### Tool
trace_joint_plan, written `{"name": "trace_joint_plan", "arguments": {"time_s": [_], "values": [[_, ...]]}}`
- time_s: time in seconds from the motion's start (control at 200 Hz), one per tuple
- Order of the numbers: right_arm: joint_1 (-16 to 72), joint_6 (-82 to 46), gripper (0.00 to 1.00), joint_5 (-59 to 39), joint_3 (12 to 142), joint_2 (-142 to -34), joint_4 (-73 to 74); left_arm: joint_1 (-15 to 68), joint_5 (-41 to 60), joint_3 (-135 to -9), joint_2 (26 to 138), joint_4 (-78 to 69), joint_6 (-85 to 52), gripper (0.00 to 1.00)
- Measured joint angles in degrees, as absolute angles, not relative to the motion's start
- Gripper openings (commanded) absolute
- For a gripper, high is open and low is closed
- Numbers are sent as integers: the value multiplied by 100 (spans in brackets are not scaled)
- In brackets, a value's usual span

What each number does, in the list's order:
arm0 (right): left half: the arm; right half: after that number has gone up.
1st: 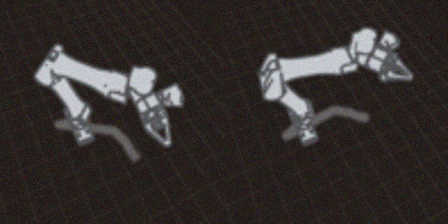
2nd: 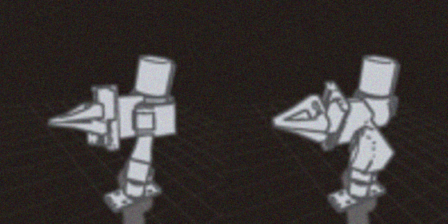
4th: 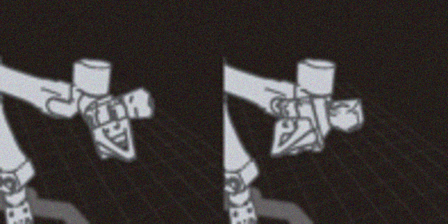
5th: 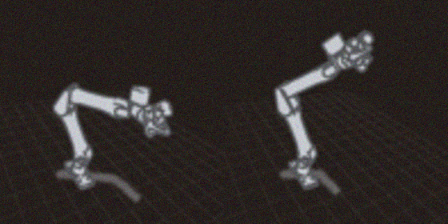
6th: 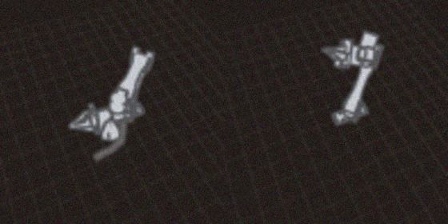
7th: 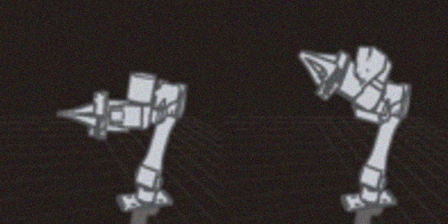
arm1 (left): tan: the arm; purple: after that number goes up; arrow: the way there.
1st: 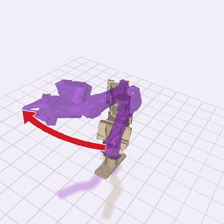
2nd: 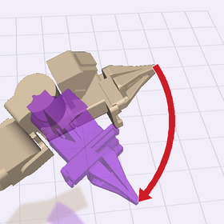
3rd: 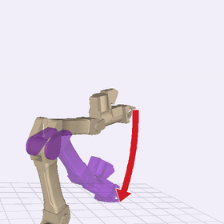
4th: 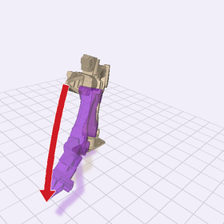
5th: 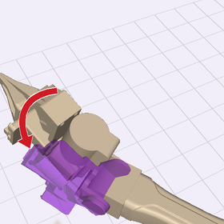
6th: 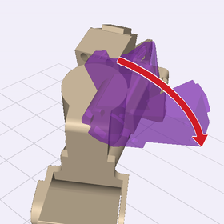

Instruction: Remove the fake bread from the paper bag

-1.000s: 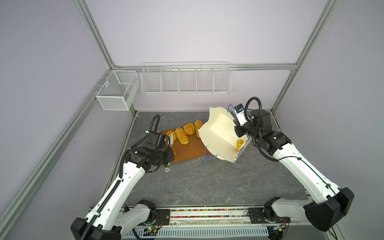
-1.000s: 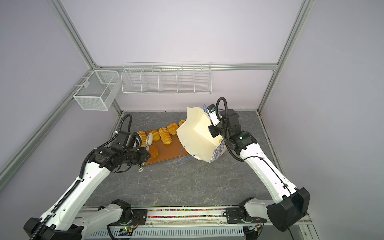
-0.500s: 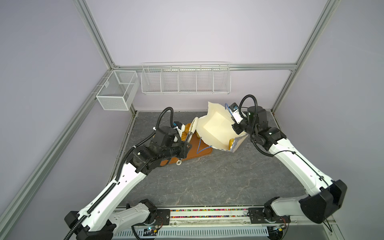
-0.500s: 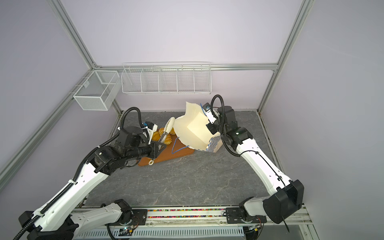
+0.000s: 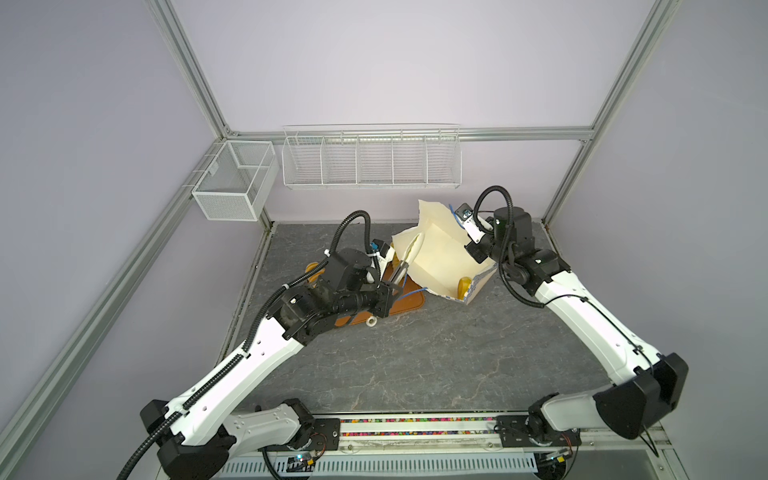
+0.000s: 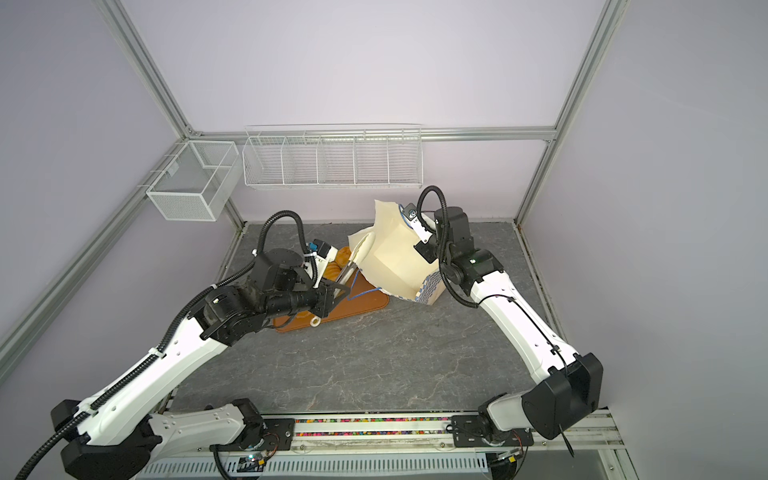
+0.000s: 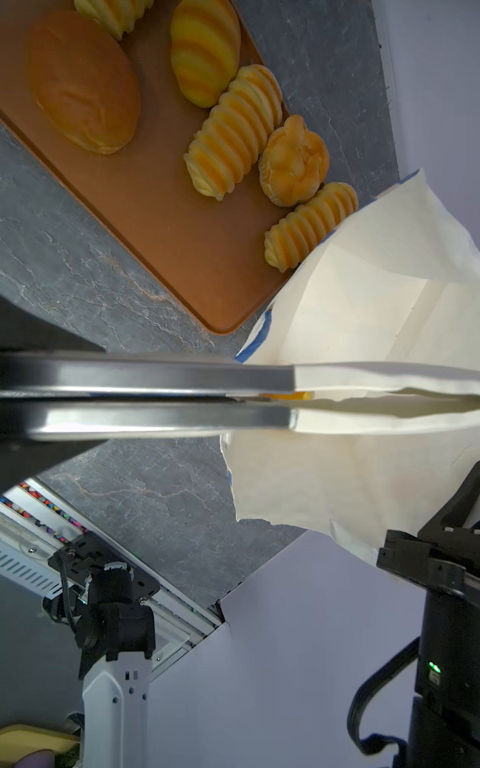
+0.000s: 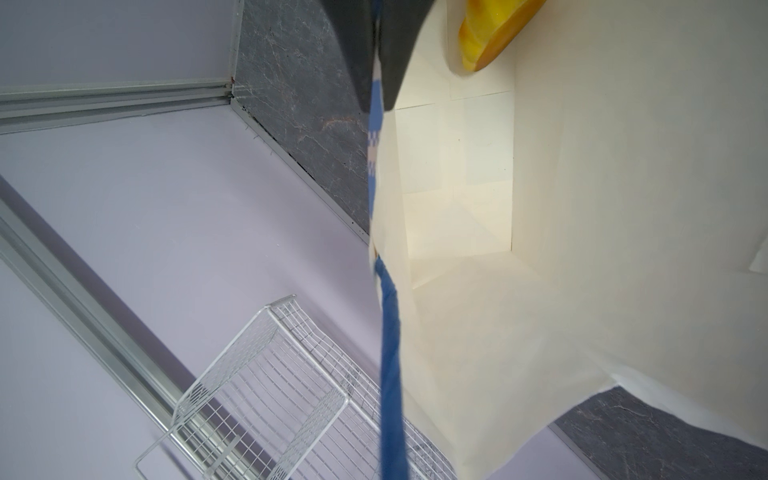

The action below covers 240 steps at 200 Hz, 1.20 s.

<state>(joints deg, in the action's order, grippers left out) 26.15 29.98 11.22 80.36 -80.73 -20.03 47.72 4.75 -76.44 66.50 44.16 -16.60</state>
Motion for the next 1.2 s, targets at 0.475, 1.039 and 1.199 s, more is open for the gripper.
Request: {"name": "trace_joint_plan", "arguments": {"time_s": [0.475,1.039,1.199], "values": [[2471,3334,7,1234,8219,-8073,-2161,4971,692,-8077,7714,4066,-1448,13],[2602,3120,7,539,7192,-7485,-2187,5892,757,-7782,9421,3546,-1658,10],[2814,2882,7,464,6425,-6641,-2069,6178,757,-7655,9443,3450,-1846,10]]}}
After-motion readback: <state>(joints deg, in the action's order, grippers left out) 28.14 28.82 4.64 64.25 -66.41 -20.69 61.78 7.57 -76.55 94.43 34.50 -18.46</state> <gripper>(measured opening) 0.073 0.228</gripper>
